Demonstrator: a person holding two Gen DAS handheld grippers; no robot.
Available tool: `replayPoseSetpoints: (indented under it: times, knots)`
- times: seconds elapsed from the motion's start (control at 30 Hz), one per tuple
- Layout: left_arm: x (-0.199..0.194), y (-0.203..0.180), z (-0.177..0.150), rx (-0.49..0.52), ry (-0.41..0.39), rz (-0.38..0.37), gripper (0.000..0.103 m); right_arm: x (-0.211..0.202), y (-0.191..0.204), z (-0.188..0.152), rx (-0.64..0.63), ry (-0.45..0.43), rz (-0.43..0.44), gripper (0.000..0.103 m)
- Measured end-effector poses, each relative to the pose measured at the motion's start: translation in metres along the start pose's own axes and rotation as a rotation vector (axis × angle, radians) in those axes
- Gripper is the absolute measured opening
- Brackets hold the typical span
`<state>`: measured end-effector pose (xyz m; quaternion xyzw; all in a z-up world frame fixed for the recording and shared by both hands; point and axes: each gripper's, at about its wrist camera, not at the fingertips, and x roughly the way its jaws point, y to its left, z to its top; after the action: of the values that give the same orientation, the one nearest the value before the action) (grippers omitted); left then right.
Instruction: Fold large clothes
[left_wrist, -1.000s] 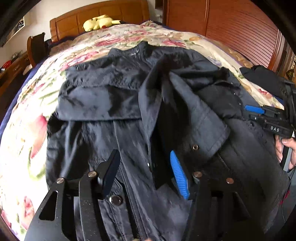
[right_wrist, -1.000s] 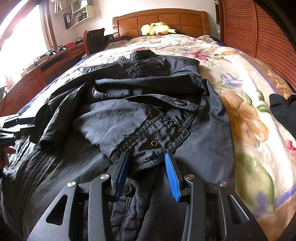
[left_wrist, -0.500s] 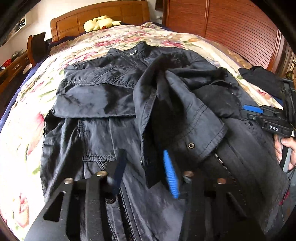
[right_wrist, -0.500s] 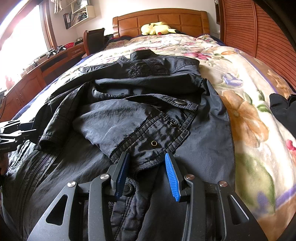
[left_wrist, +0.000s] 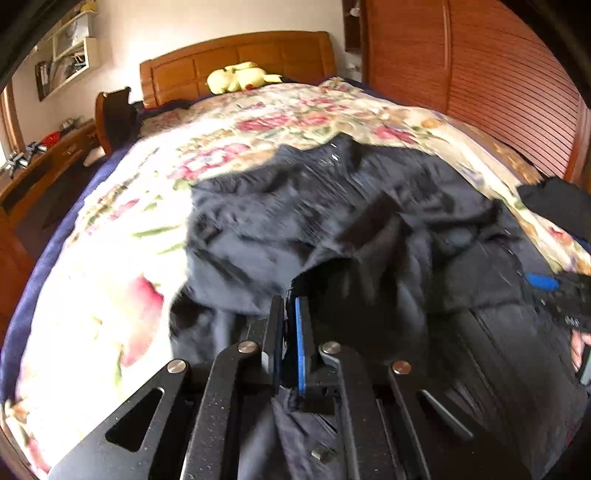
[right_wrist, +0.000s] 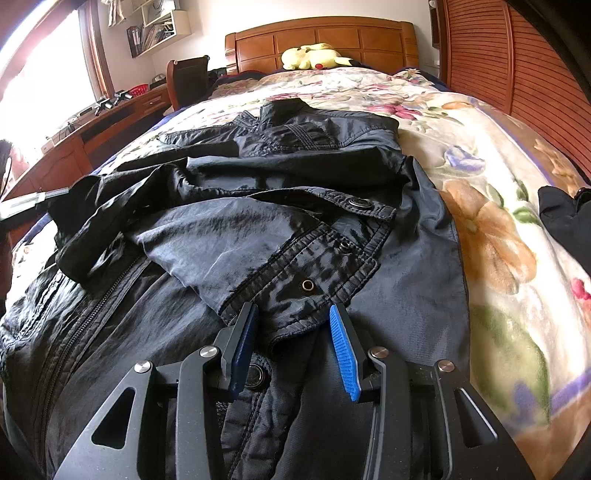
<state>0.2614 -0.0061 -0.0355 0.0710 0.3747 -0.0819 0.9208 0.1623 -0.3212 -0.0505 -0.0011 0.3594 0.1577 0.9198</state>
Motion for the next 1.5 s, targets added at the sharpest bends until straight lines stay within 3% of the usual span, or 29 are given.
replayPoseSetpoints:
  times: [0.27, 0.4, 0.5, 0.57, 0.67, 0.83, 1.0, 1.5]
  knots:
    - [0.019, 0.022, 0.031, 0.022, -0.02, 0.059, 0.007, 0.001, 0.0, -0.001, -0.004, 0.001, -0.003, 0.042]
    - [0.021, 0.03, 0.034, -0.005, 0.003, 0.035, 0.01, 0.001, -0.001, -0.001, -0.008, 0.003, -0.004, 0.042]
    - [0.013, 0.028, 0.026, -0.003, -0.014, 0.028, 0.018, 0.001, -0.001, -0.001, -0.009, 0.004, -0.004, 0.042]
    - [0.01, 0.027, 0.019, -0.014, -0.005, -0.008, 0.03, 0.001, -0.001, -0.001, -0.009, 0.004, -0.004, 0.042]
    - [0.006, 0.023, 0.005, -0.011, 0.035, -0.056, 0.034, 0.001, -0.001, -0.001, -0.009, 0.004, -0.004, 0.042]
    - [0.007, 0.009, -0.025, 0.016, 0.108, -0.08, 0.035, 0.001, -0.001, -0.001, -0.009, 0.004, -0.004, 0.042]
    - [0.021, 0.003, -0.049, 0.041, 0.175, -0.057, 0.035, 0.001, -0.001, -0.001, -0.009, 0.004, -0.004, 0.042]
    - [0.032, -0.006, -0.055, 0.058, 0.22, -0.018, 0.044, 0.001, -0.001, -0.001, -0.008, 0.004, -0.004, 0.042]
